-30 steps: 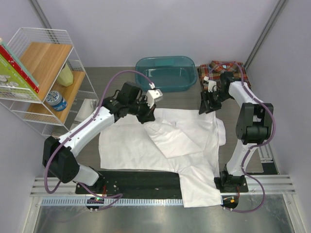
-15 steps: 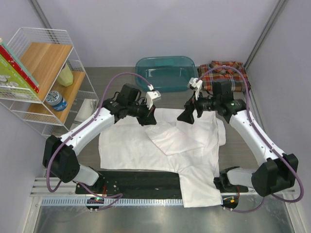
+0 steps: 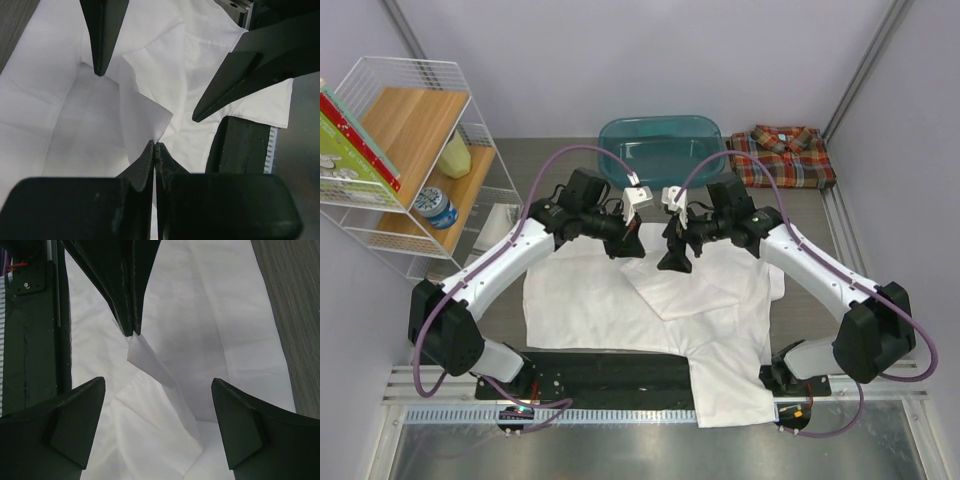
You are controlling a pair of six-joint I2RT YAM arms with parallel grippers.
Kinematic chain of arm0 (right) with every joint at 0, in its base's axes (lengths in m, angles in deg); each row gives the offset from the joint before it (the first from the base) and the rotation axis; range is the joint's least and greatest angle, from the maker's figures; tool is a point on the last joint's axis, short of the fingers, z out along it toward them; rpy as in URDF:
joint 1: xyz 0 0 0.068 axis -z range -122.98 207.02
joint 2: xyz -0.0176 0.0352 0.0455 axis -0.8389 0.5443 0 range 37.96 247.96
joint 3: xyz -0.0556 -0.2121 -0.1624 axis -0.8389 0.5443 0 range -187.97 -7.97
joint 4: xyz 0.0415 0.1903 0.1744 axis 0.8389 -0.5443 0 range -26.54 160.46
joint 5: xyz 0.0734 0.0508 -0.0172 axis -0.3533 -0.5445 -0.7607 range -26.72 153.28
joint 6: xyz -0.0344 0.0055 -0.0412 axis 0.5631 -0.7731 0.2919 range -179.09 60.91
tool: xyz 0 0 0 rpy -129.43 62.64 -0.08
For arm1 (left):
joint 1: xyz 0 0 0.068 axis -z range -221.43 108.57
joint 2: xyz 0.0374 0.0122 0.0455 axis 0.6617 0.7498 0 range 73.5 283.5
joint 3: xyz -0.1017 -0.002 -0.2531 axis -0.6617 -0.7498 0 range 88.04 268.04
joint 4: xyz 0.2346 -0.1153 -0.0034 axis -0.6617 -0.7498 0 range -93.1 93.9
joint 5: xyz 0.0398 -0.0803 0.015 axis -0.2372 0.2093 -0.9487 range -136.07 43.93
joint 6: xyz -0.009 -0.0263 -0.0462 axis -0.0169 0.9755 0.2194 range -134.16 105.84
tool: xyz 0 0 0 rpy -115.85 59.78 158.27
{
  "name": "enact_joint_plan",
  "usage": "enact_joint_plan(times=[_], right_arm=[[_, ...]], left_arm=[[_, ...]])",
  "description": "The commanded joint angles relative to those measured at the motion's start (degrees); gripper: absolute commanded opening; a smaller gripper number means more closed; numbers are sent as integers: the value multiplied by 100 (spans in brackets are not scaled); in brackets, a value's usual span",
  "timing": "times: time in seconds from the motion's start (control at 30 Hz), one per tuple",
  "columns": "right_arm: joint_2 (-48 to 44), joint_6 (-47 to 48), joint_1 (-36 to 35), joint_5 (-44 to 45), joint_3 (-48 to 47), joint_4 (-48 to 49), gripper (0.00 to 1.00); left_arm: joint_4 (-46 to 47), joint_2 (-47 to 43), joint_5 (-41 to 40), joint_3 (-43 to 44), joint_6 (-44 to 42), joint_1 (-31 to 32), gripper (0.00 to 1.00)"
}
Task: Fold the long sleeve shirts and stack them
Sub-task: Fold the shirt
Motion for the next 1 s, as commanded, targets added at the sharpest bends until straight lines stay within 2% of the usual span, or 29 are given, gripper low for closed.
enact_joint_plan(times=[0.0,0.07,0.1,0.17,0.27,0.3,0.57,0.63,0.67,0.7,0.77,0.83,0.87,0.93,0.97], right_arm=[[80,93,-198,-54,-125,458,83],[106,14,-260,-53,-98,545,73],[106,-82,-269,-62,-72,615,61],[63,-302,-287,-89,16,748,49],[1,-399,-304,-106,60,748,20],[-16,-399,-304,-89,60,722,4],[-175,-347,-304,-10,148,397,1],[-184,-346,-304,121,96,283,1],[-201,-320,-304,174,86,221,1],[-245,-233,-296,210,69,142,1],[-446,-215,-243,289,86,-139,1],[-666,-171,-190,280,243,-384,1],[-989,-153,-173,333,332,-412,1],[-1333,-292,-137,403,560,-456,1],[-1596,-381,-111,421,604,-474,1]], left_arm=[[-31,-36,169,224,-151,-3,0],[5,-27,212,224,-124,-3,0],[40,-36,221,224,-98,6,0],[57,-10,247,233,-89,-3,0],[101,-18,292,233,-98,-3,0],[119,-10,309,233,-72,6,0],[216,-106,231,83,-10,6,2],[163,-133,3,92,-123,-3,16],[120,-150,-146,75,-203,-3,34],[41,-176,-435,57,-308,-12,39],[-196,-238,-1121,31,-1018,-99,46],[-662,-177,-1264,-48,-1703,-511,44],[-802,-125,-1429,-162,-2428,-687,43],[-1066,190,-1650,-268,-3196,-1205,44],[-1085,323,-1903,-286,-3888,-1364,43]])
